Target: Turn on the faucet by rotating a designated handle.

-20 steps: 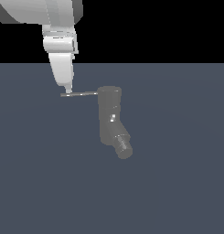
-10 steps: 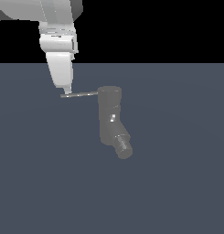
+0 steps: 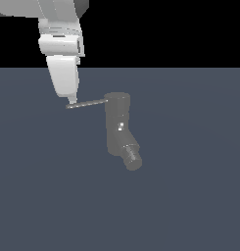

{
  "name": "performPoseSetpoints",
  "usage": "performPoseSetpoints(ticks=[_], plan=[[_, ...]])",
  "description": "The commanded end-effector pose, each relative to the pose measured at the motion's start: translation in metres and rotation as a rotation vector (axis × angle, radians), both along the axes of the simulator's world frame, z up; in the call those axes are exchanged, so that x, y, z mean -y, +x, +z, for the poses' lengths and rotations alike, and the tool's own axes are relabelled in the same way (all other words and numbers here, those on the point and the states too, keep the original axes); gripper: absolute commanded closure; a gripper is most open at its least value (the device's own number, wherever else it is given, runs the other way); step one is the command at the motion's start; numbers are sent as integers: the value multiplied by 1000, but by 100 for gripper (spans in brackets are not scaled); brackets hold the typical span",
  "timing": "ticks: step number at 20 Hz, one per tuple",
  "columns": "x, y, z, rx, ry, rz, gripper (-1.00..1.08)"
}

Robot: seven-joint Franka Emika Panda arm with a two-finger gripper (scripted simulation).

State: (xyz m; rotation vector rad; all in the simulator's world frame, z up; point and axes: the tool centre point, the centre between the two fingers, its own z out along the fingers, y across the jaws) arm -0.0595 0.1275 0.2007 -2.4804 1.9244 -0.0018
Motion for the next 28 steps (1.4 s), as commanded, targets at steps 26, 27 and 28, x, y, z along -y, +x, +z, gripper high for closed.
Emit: performPoseSetpoints(ticks=[26, 27, 28], plan=[[43, -59, 0, -2, 0, -1, 108], [46, -61, 0, -2, 0, -1, 108], [49, -63, 0, -2, 0, -1, 108]])
